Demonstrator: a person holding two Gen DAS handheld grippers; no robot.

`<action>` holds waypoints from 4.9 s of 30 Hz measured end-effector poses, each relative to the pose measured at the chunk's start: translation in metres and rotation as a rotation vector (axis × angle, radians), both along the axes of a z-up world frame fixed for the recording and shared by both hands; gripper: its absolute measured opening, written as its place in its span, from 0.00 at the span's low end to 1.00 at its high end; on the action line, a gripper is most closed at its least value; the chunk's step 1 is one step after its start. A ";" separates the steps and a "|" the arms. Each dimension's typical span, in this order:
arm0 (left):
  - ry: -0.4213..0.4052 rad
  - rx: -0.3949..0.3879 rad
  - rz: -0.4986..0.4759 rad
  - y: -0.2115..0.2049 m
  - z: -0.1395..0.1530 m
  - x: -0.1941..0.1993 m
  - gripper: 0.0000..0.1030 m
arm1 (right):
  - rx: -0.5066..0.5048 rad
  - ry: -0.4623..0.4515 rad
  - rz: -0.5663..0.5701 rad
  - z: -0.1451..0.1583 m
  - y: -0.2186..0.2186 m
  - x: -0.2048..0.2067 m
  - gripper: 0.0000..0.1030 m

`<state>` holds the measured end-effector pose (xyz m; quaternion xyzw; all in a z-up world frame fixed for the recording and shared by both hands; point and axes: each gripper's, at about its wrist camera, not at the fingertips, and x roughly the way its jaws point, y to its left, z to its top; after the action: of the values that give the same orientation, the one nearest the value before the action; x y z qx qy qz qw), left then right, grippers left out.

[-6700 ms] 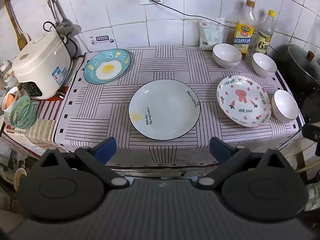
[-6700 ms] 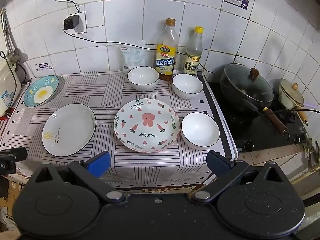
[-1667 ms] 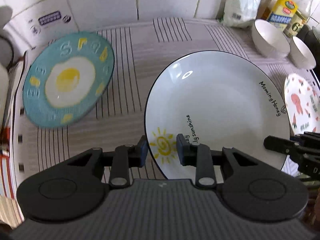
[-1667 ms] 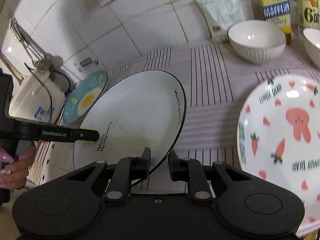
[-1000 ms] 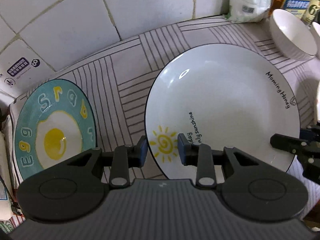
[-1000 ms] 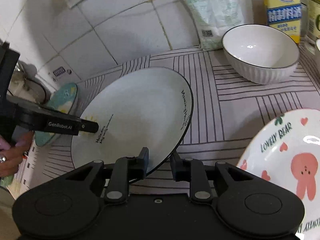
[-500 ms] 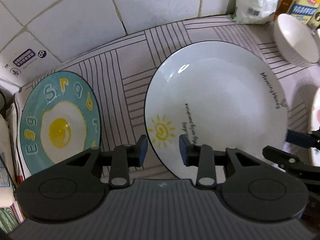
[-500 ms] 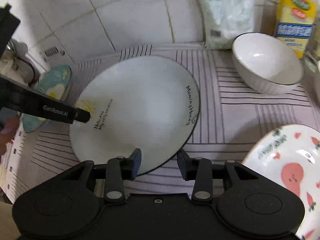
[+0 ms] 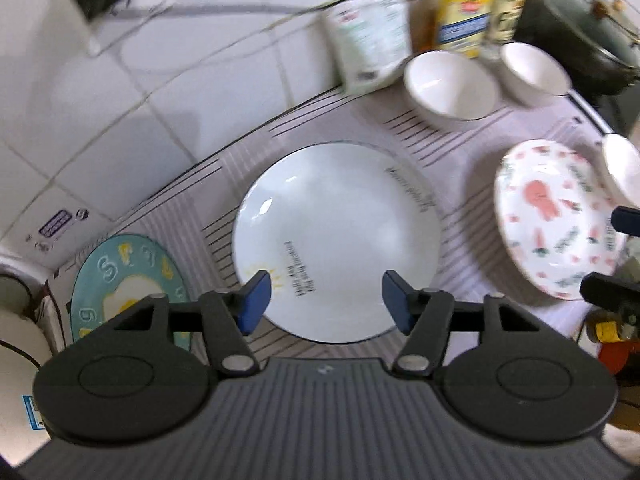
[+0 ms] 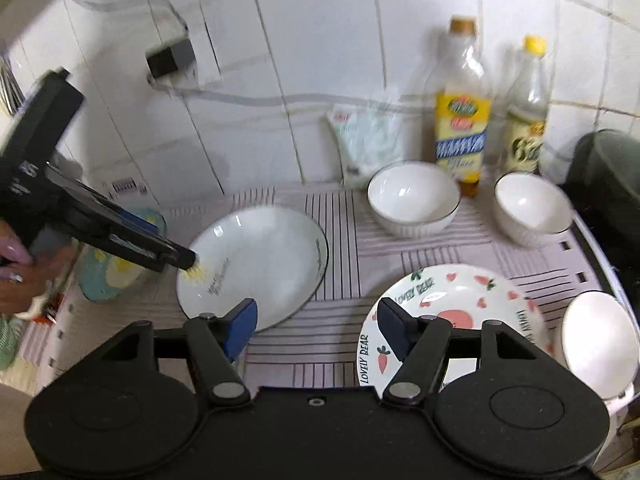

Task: Organize plates and bowls
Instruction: 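Move both grippers to the pink bunny plate rim and close them, then lift the bunny plate with both grippers and carry it over the white plate, then lower the bunny plate onto the white plate and open both grippers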

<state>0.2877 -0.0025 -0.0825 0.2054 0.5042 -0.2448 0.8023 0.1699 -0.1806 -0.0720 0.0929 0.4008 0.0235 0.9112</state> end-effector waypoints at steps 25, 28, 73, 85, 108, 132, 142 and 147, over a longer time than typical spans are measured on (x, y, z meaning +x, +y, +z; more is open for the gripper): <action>0.073 -0.087 0.048 -0.092 -0.031 -0.066 0.83 | -0.107 -0.193 -0.169 -0.035 -0.082 -0.087 0.72; 0.079 -0.078 0.044 -0.105 -0.039 -0.077 0.83 | -0.130 -0.177 -0.259 -0.046 -0.100 -0.091 0.72; 0.289 -0.110 0.273 -0.131 -0.109 -0.062 0.27 | 0.176 0.030 -0.047 -0.141 -0.166 -0.055 0.22; 0.278 -0.143 0.409 -0.080 -0.066 -0.081 0.28 | 0.166 -0.017 0.143 -0.103 -0.141 -0.045 0.23; 0.197 -0.190 0.693 0.044 -0.047 -0.041 0.27 | 0.186 0.023 0.409 -0.082 -0.035 0.082 0.23; 0.346 -0.184 0.719 0.061 -0.086 0.014 0.29 | 0.097 0.163 0.341 -0.104 -0.001 0.143 0.24; 0.385 -0.166 0.683 0.065 -0.089 0.019 0.28 | -0.133 0.181 0.276 -0.091 0.039 0.133 0.31; 0.372 -0.150 0.638 0.059 -0.088 0.020 0.27 | -0.128 0.232 0.211 -0.100 0.038 0.141 0.33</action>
<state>0.3073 0.0566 -0.1708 -0.0694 0.6608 -0.0518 0.7456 0.3113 -0.1429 -0.1720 -0.0059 0.5116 0.0823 0.8552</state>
